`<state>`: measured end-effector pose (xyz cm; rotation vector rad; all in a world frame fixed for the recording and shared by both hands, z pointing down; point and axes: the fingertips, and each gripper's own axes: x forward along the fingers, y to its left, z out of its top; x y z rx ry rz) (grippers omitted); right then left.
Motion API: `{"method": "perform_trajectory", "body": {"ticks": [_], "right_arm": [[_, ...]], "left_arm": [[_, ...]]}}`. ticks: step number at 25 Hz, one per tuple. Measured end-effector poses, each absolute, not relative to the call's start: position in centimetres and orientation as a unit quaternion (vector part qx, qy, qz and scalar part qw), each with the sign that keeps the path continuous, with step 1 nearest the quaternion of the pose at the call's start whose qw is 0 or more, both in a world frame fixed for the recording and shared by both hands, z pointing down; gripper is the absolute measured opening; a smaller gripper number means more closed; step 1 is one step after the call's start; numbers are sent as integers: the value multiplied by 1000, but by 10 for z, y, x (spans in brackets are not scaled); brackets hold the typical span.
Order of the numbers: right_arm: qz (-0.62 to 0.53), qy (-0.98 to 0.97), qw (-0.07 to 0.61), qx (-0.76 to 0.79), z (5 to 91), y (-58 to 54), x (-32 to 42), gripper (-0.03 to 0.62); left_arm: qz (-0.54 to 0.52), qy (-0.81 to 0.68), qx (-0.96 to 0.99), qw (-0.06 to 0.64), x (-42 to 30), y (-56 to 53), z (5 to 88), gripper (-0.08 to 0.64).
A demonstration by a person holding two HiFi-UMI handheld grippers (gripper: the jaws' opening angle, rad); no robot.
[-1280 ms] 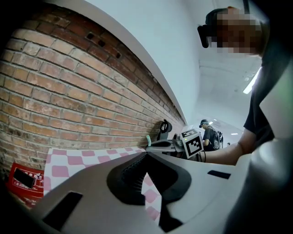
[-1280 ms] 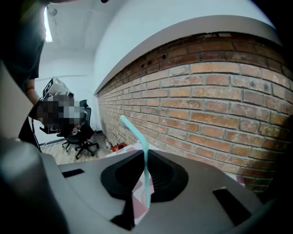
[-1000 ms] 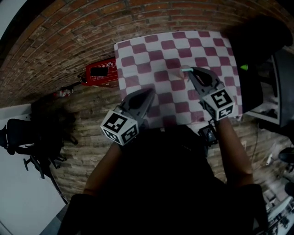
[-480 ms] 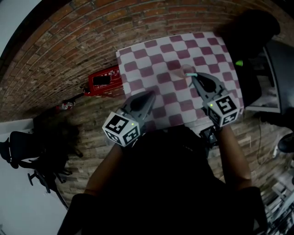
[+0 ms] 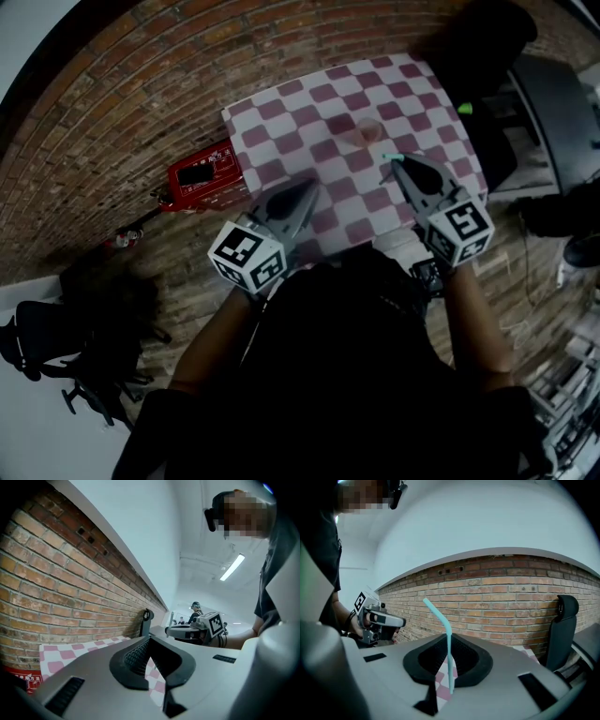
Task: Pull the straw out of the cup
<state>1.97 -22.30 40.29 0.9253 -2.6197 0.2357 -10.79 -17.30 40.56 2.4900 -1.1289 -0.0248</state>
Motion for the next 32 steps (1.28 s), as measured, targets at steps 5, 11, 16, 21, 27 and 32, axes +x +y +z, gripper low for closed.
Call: {"method": "perform_trajectory", "body": {"ticks": [5,11,16,21,27,32], "right_arm": [[82,-925,165,333,394,-201,37,33],[91,-928,151,330,390,-185,65,32],[95,-936,133,311,388,-168,92,32],[101,-941,123,299,388,-145,141,32],[118,-943,125,284,397,-108,197,33],[126,-950,133,253,408,-74,217,32]], "left_arm": [[-17,-385,903,191,-89,-166,393,11],[-16,-395,901,181,-66,-153,385,12],[-7,-410,893,186,-32,-135,388,11],[-1,-427,886,181,14,-112,392,12],[10,-449,875,179,56,-71,396,12],[16,-476,860,181,67,-37,402,12]]}}
